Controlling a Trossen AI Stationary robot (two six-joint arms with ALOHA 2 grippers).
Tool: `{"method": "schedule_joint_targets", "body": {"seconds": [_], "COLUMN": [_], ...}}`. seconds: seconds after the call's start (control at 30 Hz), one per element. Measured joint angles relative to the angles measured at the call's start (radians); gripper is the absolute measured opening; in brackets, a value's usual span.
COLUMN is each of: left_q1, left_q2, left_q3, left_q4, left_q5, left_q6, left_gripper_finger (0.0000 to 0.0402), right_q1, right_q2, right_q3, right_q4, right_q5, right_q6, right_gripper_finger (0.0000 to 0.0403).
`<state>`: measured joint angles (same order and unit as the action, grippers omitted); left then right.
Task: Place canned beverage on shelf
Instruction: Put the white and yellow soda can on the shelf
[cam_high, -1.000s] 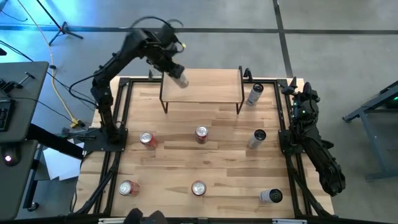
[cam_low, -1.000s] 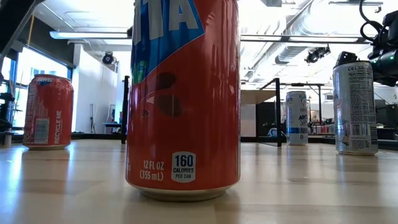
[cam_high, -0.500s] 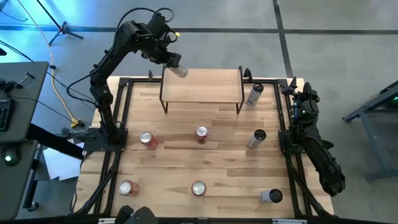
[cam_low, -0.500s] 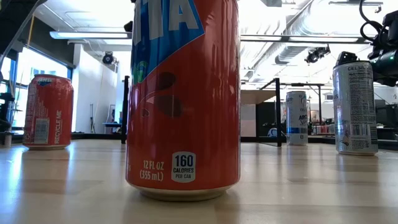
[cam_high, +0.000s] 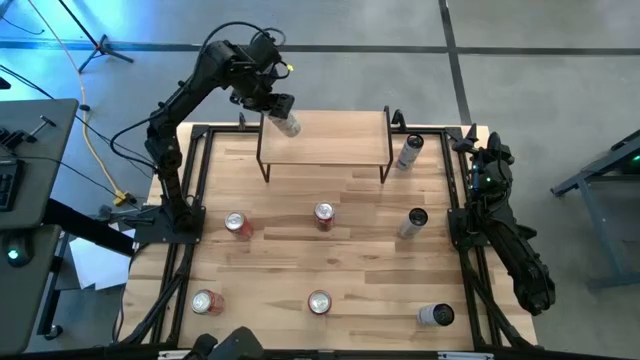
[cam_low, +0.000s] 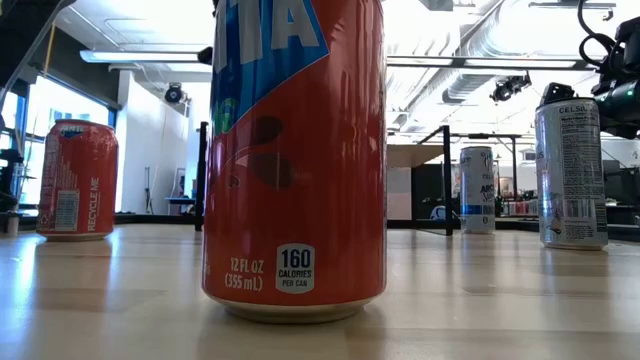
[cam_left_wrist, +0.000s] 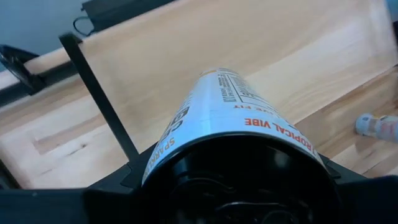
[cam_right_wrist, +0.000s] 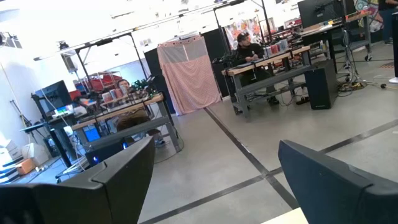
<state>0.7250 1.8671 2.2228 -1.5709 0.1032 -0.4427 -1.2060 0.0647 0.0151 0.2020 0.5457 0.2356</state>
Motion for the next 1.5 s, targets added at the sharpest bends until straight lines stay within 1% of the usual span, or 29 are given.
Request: {"method": "schedule_joint_targets", "body": {"seconds": [0.17, 1.0, 1.3, 1.5], "left_q1": [0.003, 0.048, 0.046, 0.032], "left_q2": [0.0, 0.0, -0.001, -0.008], "left_q3": [-0.045, -0.047, -0.05, -0.121], "left_q4": [-0.001, 0.0, 0.001, 0.01], "left_q5": [0.0, -0.009, -0.009, -0.008], "left_q6": [0.003, -0.018, -0.001, 0.013], "left_gripper_finger": [0.0221, 0.0221, 0.0221, 0.0221], "right_q1": [0.0, 0.0, 0.0, 0.0], "right_q2": [0.0, 0.0, 0.0, 0.0], "right_q3": [0.0, 0.0, 0.0, 0.0], "right_q4": [0.0, 0.0, 0.0, -0.001], "right_q5": [0.0, 0.0, 0.0, 0.0], "right_q6": [0.0, 0.0, 0.0, 0.0], "right_gripper_finger": [0.0328, 0.0328, 0.0328, 0.0328]}}
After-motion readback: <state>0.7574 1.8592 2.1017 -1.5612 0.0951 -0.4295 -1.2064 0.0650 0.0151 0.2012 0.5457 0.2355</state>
